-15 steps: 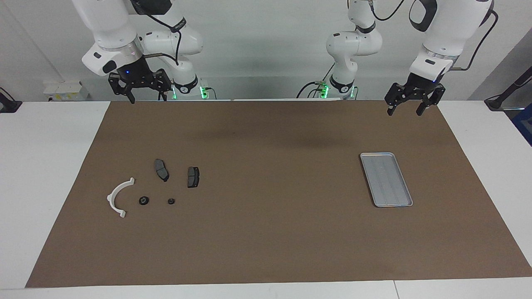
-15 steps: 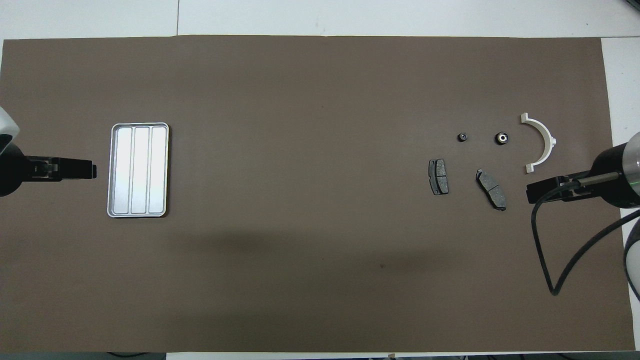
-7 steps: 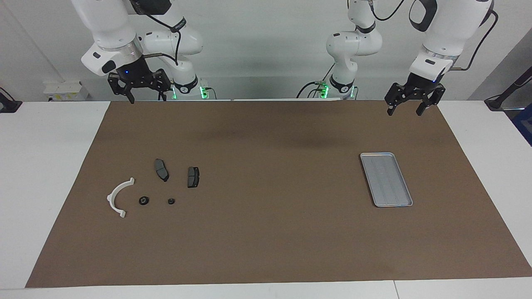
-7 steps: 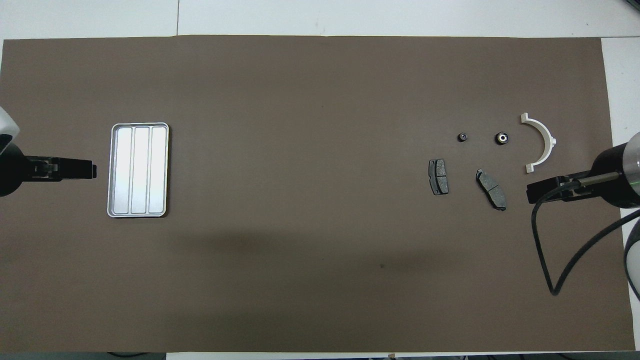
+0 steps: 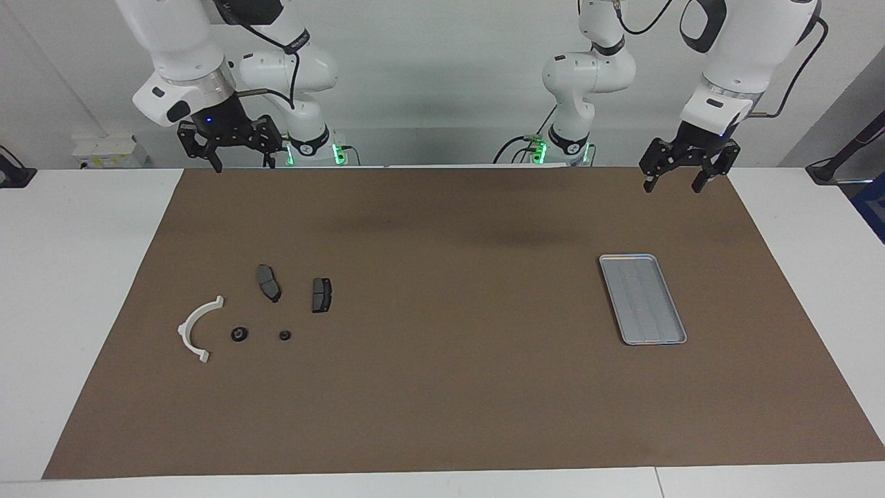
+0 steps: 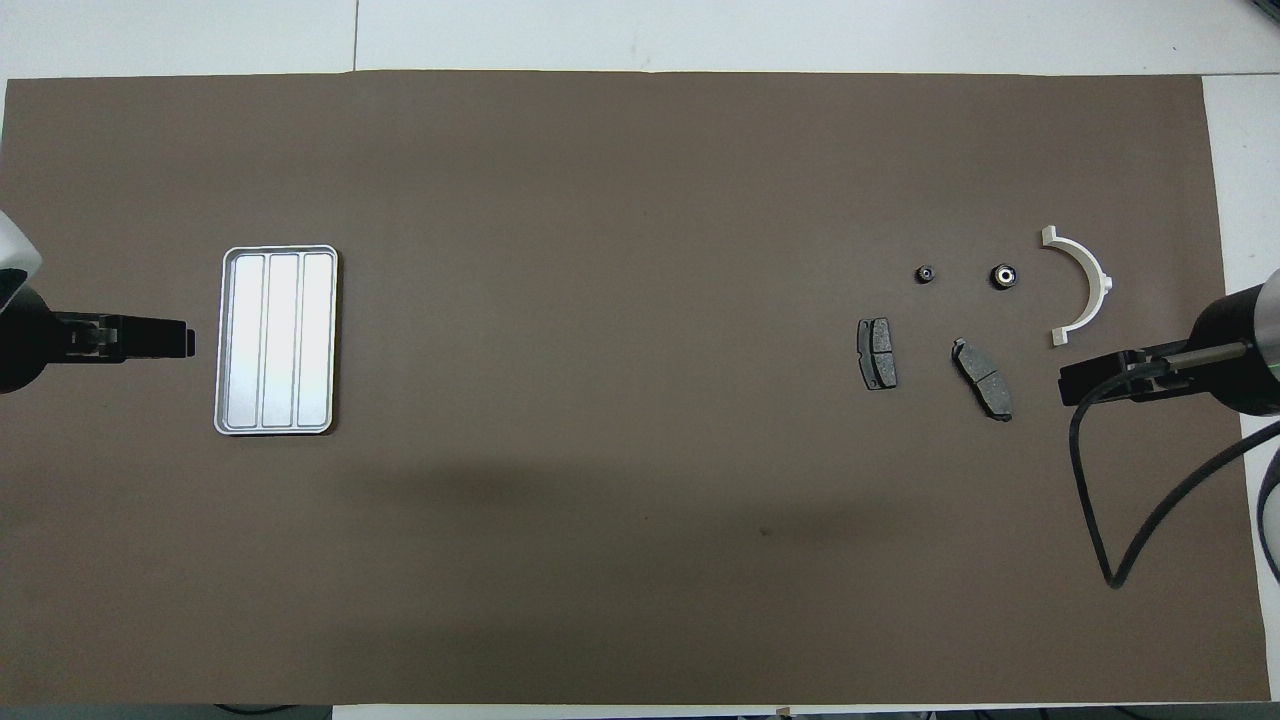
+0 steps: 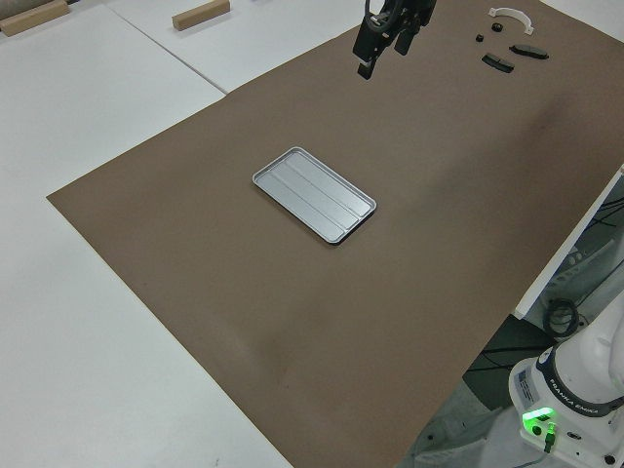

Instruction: Pick bearing gear from pile to tray

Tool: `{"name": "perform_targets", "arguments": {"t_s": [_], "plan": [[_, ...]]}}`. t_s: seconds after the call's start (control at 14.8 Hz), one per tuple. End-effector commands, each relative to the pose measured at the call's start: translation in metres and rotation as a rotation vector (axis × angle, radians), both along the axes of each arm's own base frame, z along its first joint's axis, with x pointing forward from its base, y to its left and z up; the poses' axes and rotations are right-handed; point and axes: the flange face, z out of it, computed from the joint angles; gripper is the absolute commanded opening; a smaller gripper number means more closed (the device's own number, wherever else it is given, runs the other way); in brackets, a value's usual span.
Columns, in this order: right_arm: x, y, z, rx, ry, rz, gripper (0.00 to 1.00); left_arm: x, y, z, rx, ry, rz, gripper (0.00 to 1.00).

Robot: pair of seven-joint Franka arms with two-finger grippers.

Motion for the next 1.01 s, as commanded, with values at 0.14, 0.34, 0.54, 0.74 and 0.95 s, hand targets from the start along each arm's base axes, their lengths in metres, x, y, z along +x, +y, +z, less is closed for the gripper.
{"name": "perform_targets", "arguments": {"t_s": [0.14,0.34,0.54,0.74,0.95], "plan": [[-0.0022,-0.0015,0.0047,0.025,0.002,-0.013,1.0,-0.0061,-0.002,0.0004,-0.01,-0.015,-0.002,1.0],[-0.0007,-0.0037,0.0057,0.026,-0.01,-0.016,1.0,-0.0066,-0.0012,0.0004,-0.01,-0.015,-0.002,1.0],[-0.0009,-0.0007,0.0057,0.026,-0.01,-0.013,1.0,-0.0066,-0.0012,0.0004,-0.01,-0.015,-0.002,1.0],[-0.0008,0.0001,0.0058,0.025,-0.011,-0.02,1.0,-0.0058,-0.0012,0.0007,-0.01,-0.018,-0.002,1.0],[-0.0008,-0.0022,0.005,0.025,-0.008,-0.024,1.0,-0.0066,-0.0012,0.0004,-0.01,-0.015,-0.002,1.0]]}}
